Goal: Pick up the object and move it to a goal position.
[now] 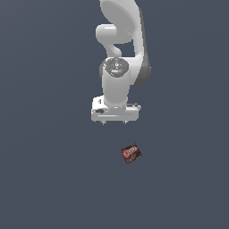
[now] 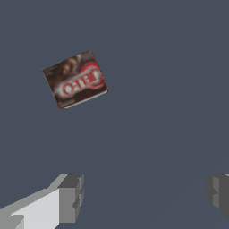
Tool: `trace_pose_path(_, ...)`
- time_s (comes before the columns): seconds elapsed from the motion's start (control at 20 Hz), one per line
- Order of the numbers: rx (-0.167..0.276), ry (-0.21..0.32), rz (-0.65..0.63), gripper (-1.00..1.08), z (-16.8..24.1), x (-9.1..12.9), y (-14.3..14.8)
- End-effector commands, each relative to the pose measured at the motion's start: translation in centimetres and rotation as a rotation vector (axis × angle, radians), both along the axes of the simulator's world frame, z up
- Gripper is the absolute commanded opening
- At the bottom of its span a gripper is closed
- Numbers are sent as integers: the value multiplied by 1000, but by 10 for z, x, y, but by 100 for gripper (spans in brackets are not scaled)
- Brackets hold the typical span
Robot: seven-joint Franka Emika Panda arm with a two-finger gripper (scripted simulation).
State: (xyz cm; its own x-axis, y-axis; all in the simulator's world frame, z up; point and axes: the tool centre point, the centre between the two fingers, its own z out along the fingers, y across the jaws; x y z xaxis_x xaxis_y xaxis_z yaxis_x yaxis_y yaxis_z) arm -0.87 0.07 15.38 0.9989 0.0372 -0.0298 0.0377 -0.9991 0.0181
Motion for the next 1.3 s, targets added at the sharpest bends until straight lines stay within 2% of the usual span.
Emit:
trace_pose_path(0.0,0,0,0,100,0,0,0)
trace_pose_path(0.7,7,18,32,100,-4,-1,11)
trace_pose_path(1.25,7,13,-84,100,-11,10,17)
